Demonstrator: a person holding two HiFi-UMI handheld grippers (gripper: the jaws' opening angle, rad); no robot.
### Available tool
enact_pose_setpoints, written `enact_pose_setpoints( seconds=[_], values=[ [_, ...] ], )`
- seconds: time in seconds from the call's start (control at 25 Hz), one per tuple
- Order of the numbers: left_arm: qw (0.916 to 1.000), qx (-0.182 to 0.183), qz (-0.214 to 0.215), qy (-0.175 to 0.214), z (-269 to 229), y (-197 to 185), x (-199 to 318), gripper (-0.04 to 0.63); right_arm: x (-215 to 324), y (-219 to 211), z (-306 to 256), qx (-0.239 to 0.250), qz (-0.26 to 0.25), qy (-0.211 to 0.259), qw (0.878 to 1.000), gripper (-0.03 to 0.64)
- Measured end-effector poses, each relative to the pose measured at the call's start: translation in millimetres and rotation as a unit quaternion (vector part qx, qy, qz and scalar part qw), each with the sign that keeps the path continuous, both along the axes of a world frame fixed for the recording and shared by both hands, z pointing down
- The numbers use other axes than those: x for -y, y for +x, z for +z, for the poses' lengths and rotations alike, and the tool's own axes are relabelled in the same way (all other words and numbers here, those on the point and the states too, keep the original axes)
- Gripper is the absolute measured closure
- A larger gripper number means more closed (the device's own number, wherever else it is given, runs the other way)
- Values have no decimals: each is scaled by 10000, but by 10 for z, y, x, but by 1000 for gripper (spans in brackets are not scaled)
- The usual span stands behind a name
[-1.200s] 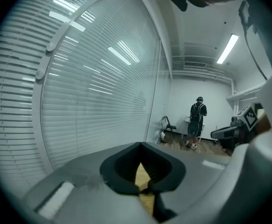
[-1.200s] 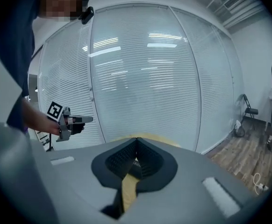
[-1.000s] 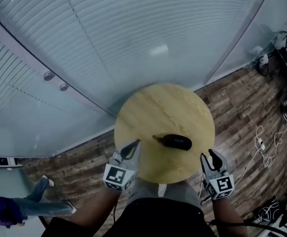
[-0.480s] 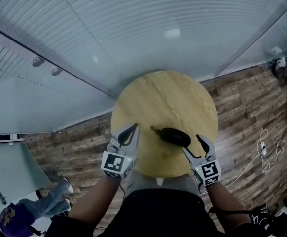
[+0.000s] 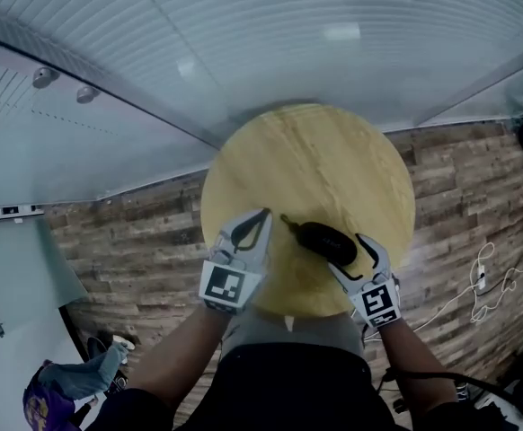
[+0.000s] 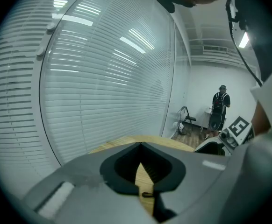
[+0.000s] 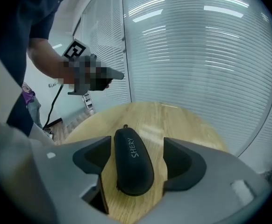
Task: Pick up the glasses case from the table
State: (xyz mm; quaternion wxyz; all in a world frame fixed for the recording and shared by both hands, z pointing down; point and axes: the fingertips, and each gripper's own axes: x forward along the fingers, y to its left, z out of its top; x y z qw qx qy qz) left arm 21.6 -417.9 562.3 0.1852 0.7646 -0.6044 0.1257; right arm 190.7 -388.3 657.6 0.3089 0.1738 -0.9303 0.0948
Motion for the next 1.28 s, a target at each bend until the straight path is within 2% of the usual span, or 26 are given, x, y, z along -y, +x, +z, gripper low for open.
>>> enact_pose_setpoints(
  seconds=[0.12, 0.24, 0.52, 0.76, 0.96, 1.28],
  values=[
    [10000, 4, -10, -45, 68, -24, 30, 592, 19, -107, 93, 38, -115, -60, 9999, 238],
    [9998, 55, 154, -135, 182, 30, 94, 592, 51, -203, 172, 62, -386, -121, 9992, 212],
    [9995, -14, 186, -241, 372, 117, 193, 592, 57, -346, 348, 132, -746, -262, 9968, 202],
    [9991, 50, 245, -328, 575, 74, 147, 591, -28, -384, 601, -156, -1094, -328, 9933, 193],
    [9990, -129, -76, -415, 604, -83, 93, 592, -64, -399, 752, -415, -1212, -408, 9909, 193],
    [9987, -175, -232, -408, 603, -172, -30, 592, -83, -472, 909, -701, -1207, -472, 9891, 207]
  ],
)
